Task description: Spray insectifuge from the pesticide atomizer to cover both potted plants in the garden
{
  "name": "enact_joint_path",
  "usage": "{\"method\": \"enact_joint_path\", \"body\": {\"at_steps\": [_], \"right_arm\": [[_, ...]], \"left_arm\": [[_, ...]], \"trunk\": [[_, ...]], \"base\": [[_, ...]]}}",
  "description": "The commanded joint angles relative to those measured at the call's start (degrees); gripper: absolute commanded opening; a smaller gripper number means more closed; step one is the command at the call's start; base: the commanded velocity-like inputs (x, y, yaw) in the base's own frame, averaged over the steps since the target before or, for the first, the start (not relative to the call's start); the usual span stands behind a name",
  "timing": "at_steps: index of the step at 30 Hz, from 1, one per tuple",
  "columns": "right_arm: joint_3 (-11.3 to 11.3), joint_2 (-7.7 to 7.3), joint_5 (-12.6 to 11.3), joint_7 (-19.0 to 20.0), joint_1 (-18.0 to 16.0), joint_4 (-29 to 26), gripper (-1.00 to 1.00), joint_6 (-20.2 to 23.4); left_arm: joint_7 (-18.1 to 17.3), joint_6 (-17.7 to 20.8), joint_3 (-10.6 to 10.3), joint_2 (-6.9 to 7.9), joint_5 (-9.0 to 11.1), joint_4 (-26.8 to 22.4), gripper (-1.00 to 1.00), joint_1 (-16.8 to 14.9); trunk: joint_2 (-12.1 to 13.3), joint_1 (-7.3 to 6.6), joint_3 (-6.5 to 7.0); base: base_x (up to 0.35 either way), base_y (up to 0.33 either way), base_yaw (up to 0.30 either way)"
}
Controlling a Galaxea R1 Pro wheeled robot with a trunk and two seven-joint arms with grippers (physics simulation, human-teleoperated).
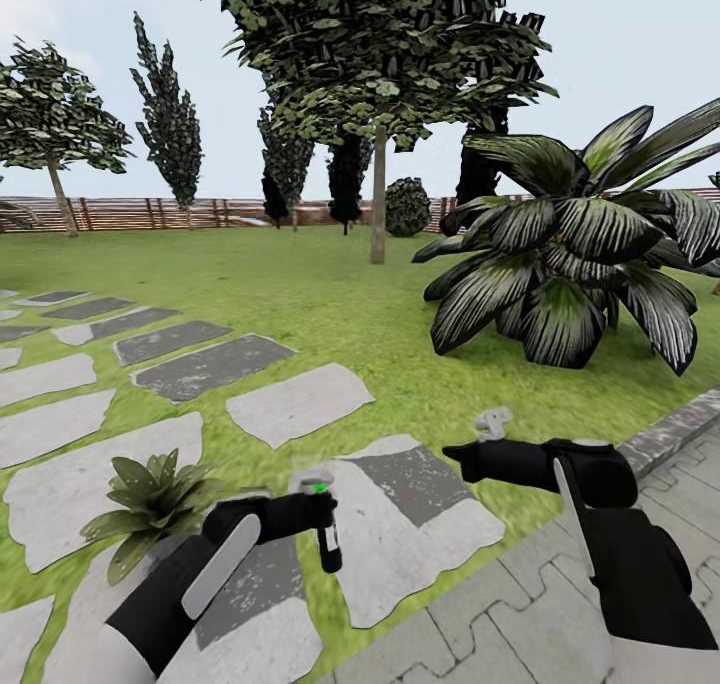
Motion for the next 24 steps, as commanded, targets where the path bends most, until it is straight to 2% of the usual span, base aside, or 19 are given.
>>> {"method": "enact_joint_path", "body": {"at_steps": [1, 5, 7, 9, 10, 11, 12, 13, 14, 17, 20, 22, 23, 24], "right_arm": [[-0.1, -0.02, 0.7, 1.1, -0.1, 0.0, -1.0, 0.2], [-0.1, -0.07, 0.7, 1.8, -0.2, 0.5, -1.0, 0.2], [-0.1, -0.16, 0.6, 2.0, -0.3, 0.7, -1.0, 0.2], [0.1, -0.28, 0.6, 2.2, -0.4, 0.8, -1.0, 0.2], [0.7, -0.31, 0.6, 2.3, -0.4, 0.8, -1.0, 0.2], [1.2, -0.33, 0.6, 2.3, -0.4, 0.8, -1.0, 0.2], [2.6, -0.36, 0.5, 2.3, -0.4, 0.8, -1.0, 0.2], [4.8, -0.32, 0.5, 2.4, -0.4, 1.3, -1.0, 0.2], [5.5, -0.31, 0.4, 2.4, -0.4, 1.6, -1.0, 0.2], [8.2, -0.4, 0.0, 3.3, -0.3, 2.2, -1.0, 0.2], [8.8, -0.32, 0.2, 7.0, -0.2, 2.0, -1.0, 0.2], [9.2, -0.1, 0.5, 7.9, -0.2, 1.9, -1.0, 0.2], [10.0, -0.06, 0.5, 8.1, -0.2, 1.7, -1.0, 0.2], [10.4, 0.03, 0.5, 8.1, -0.2, 1.7, -1.0, 0.2]], "left_arm": [[-0.8, -0.6, -0.4, -0.03, -0.6, 1.3, -1.0, 0.0], [-1.6, -1.5, -1.7, -0.18, -1.2, 2.9, -1.0, 0.0], [-3.2, -2.5, -3.3, 0.17, -1.4, 3.1, -1.0, 0.0], [-8.9, -4.6, -4.0, 0.89, -2.0, 3.5, -1.0, -0.1], [-12.3, -5.8, -4.1, 1.62, -3.5, 3.7, -1.0, -0.2], [-14.0, -6.3, -4.1, 2.02, -4.5, 3.7, -1.0, -0.2], [-17.6, -7.3, -4.0, 2.71, -6.5, 3.8, -1.0, -0.2], [-23.6, -8.7, -3.7, 3.3, -8.6, 4.1, -1.0, -0.3], [-25.6, -9.0, -3.5, 3.4, -9.1, 4.4, -1.0, -0.4], [-36.3, -10.2, -2.0, 3.48, -10.9, 7.8, -1.0, -0.9], [-41.9, -10.4, -1.8, 3.32, -11.3, 9.1, -1.0, -1.3], [-45.3, -10.4, -1.9, 3.25, -11.5, 10.1, -1.0, -1.4], [-46.6, -10.4, -1.8, 3.08, -12.9, 10.6, -1.0, -1.4], [-46.8, -10.4, -1.9, 2.96, -13.2, 10.6, -1.0, -1.4]], "trunk": [[0.0, -0.02, -0.05], [0.0, -0.02, -0.05], [0.0, -0.02, -0.05], [0.0, -0.02, -0.05], [0.0, -0.02, -0.05], [0.0, -0.02, -0.05], [0.0, -0.02, -0.05], [0.0, -0.02, -0.05], [0.0, -0.02, -0.05], [0.0, -0.02, -0.05], [0.0, -0.02, -0.05], [0.0, -0.02, -0.05], [0.0, -0.02, -0.05], [0.0, -0.02, -0.05]], "base": [[0.0, 0.0, 0.0], [0.0, 0.0, 0.0], [0.0, 0.0, 0.0], [0.0, 0.0, 0.0], [0.0, 0.0, 0.0], [0.0, 0.0, 0.0], [0.0, 0.0, 0.0], [0.0, 0.0, 0.0], [0.0, 0.0, 0.0], [0.0, 0.0, 0.0], [0.0, 0.0, 0.0], [0.0, 0.0, 0.0], [0.0, 0.0, 0.0], [0.0, 0.0, 0.0]]}}
